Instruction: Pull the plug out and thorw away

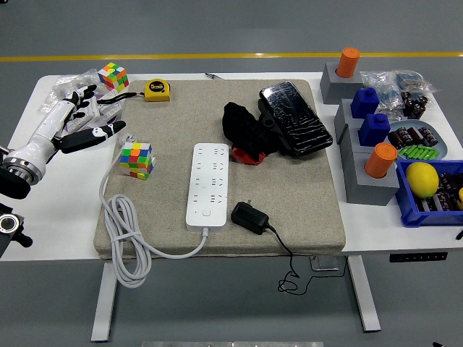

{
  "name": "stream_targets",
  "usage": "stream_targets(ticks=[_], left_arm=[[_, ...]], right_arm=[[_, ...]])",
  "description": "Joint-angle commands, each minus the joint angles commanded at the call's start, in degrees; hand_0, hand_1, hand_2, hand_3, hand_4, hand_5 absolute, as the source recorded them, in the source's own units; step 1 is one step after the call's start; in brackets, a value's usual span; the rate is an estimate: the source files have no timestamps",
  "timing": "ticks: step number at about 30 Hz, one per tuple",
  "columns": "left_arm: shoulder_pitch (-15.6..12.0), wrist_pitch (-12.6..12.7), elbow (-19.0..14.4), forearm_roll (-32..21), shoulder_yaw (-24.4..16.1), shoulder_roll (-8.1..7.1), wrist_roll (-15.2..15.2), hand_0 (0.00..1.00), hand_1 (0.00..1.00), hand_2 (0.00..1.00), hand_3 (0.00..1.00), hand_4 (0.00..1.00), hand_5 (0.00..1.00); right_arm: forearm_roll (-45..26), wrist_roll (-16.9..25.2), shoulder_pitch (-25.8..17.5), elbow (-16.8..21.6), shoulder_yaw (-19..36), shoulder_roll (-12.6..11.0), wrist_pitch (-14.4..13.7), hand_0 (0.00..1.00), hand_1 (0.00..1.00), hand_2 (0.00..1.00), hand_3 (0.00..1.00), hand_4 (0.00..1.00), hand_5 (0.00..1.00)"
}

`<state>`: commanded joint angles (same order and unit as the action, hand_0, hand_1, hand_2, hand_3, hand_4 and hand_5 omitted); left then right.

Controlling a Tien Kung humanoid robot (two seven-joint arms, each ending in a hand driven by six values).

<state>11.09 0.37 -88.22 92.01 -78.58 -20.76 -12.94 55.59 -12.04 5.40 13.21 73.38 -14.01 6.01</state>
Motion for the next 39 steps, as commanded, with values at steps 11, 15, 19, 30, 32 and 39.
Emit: stream_targets(ticks=[11,15,19,30,32,39], left_arm=[[0.0,0.0,0.0,0.0,0.0,0.0,0.0,0.867,0.968,0.99,0.998,0.953,0.544],[0.0,0.0,0.0,0.0,0.0,0.0,0.0,0.867,0.968,0.99,0.998,0.953,0.544],[0.0,0.0,0.0,0.0,0.0,0.0,0.0,0.867,0.968,0.99,0.998,0.953,0.544],[0.0,0.0,0.0,0.0,0.0,0.0,0.0,0.867,0.968,0.99,0.998,0.953,0.544],[0.0,0.0,0.0,0.0,0.0,0.0,0.0,0.867,0.968,0.99,0.998,0.953,0.544],[0.0,0.0,0.0,0.0,0.0,0.0,0.0,0.867,0.968,0.99,0.998,0.953,0.544]], right_arm=[[0.0,0.0,0.0,0.0,0.0,0.0,0.0,0.658,0.696,0.705,0.674,0.998,0.5],[0.0,0.0,0.0,0.0,0.0,0.0,0.0,0.658,0.696,0.705,0.674,0.998,0.5],[0.0,0.0,0.0,0.0,0.0,0.0,0.0,0.658,0.696,0.705,0.674,0.998,0.5],[0.0,0.0,0.0,0.0,0.0,0.0,0.0,0.658,0.696,0.705,0.674,0.998,0.5],[0.0,0.0,0.0,0.0,0.0,0.0,0.0,0.658,0.696,0.705,0.674,0.998,0.5],[0.0,0.0,0.0,0.0,0.0,0.0,0.0,0.658,0.696,0.705,0.674,0.998,0.5]])
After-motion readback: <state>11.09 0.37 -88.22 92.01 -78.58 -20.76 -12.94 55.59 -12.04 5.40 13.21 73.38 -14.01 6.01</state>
